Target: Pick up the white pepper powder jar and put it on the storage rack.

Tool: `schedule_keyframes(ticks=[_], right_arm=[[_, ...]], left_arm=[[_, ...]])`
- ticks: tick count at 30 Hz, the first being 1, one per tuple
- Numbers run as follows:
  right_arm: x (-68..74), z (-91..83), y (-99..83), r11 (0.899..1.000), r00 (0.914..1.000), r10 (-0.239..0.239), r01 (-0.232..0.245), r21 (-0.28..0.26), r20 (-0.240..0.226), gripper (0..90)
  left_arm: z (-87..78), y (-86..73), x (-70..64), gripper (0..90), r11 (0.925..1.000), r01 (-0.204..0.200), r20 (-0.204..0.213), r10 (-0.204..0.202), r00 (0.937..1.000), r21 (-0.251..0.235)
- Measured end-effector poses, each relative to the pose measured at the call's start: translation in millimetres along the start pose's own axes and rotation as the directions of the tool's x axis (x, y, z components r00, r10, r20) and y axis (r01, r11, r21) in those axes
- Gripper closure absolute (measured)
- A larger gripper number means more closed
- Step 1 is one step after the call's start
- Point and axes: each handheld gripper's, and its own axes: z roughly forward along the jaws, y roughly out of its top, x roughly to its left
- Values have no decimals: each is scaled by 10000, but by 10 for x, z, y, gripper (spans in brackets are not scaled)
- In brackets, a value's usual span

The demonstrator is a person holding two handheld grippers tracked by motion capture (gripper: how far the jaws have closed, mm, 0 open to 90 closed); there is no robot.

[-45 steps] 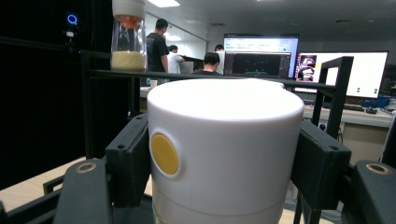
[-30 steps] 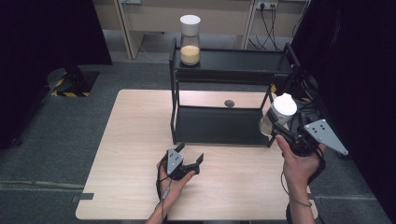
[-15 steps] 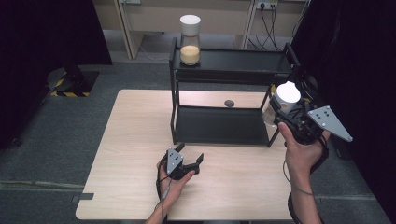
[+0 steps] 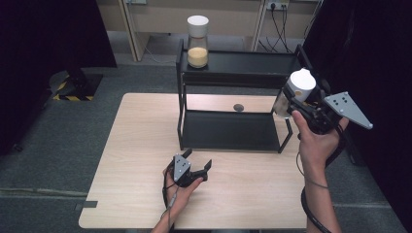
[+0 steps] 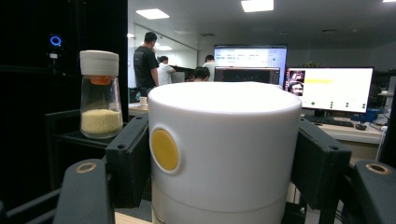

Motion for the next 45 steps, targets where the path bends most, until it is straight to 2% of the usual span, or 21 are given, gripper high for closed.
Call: schedule_keyframes(ticks=[22,31,35,45], right_arm=[[-54,368,408,10000,9996,34,-32,-79,275,311],[-73,612,591,9998,9985,212,-213,24,497,311],[-56,719,656,9999,9980,86,-94,112,628,310],[-43,978,729,9990,9960,117,-154,419,881,310]], left_arm=[[13,17,13,116,10000,19,66,-19,10000,98],[16,10,31,116,9998,180,99,-181,9998,55],[14,7,33,115,9998,187,110,-188,9998,36],[23,27,35,115,9998,153,125,-155,9998,151]])
